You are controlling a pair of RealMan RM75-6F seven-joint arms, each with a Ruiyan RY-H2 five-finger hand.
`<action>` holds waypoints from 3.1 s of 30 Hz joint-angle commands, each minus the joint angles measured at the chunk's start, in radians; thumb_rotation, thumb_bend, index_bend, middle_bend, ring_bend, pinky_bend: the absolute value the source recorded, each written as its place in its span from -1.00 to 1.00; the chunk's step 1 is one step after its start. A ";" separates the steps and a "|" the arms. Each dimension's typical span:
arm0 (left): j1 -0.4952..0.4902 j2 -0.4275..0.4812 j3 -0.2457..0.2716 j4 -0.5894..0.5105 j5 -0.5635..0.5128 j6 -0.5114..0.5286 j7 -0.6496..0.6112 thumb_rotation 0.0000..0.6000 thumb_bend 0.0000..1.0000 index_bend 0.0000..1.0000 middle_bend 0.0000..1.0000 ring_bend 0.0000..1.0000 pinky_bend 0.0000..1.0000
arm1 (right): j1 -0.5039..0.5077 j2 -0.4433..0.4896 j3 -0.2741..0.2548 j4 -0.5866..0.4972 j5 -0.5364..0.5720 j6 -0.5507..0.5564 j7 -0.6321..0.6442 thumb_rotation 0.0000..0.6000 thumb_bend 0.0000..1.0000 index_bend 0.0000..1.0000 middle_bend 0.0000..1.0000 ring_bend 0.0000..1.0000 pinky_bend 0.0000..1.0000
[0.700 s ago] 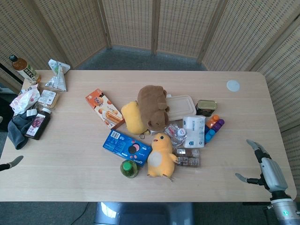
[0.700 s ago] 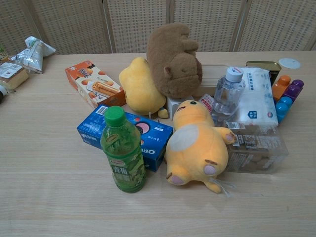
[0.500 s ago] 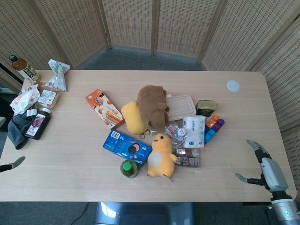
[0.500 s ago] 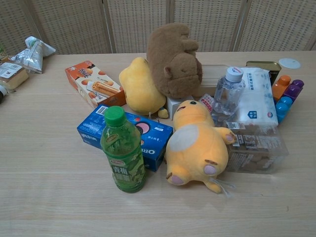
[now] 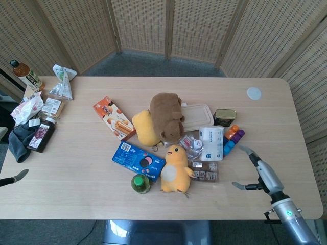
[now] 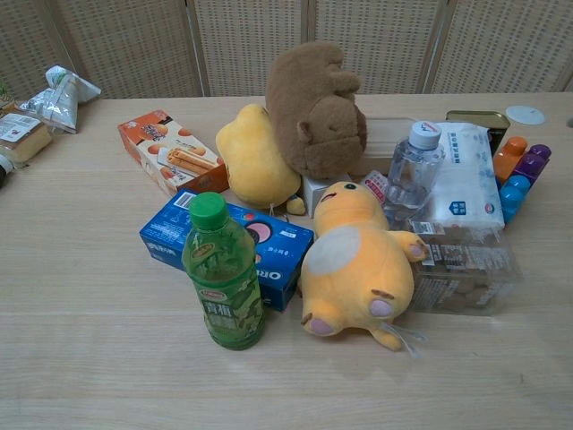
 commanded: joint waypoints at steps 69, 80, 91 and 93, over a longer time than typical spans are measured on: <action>-0.017 0.008 -0.039 0.027 -0.103 -0.072 -0.092 1.00 -1.00 -1.00 -1.00 -1.00 -1.00 | 0.241 -0.695 0.124 0.680 0.029 0.161 0.105 1.00 -0.86 0.32 0.54 0.10 0.58; -0.016 0.018 -0.031 0.021 -0.080 -0.082 -0.117 1.00 -1.00 -1.00 -1.00 -1.00 -1.00 | 0.254 -0.565 0.188 0.395 0.007 0.235 -0.069 1.00 -0.84 0.32 0.55 0.10 0.58; -0.004 0.049 -0.022 0.002 -0.051 -0.079 -0.165 1.00 -1.00 -1.00 -1.00 -1.00 -1.00 | 0.295 -0.435 0.295 0.082 0.053 0.226 -0.323 1.00 -0.84 0.32 0.55 0.10 0.58; -0.003 0.053 -0.020 -0.001 -0.047 -0.080 -0.168 1.00 -1.00 -1.00 -1.00 -1.00 -1.00 | 0.300 -0.420 0.309 0.044 0.063 0.227 -0.359 1.00 -0.84 0.32 0.55 0.10 0.58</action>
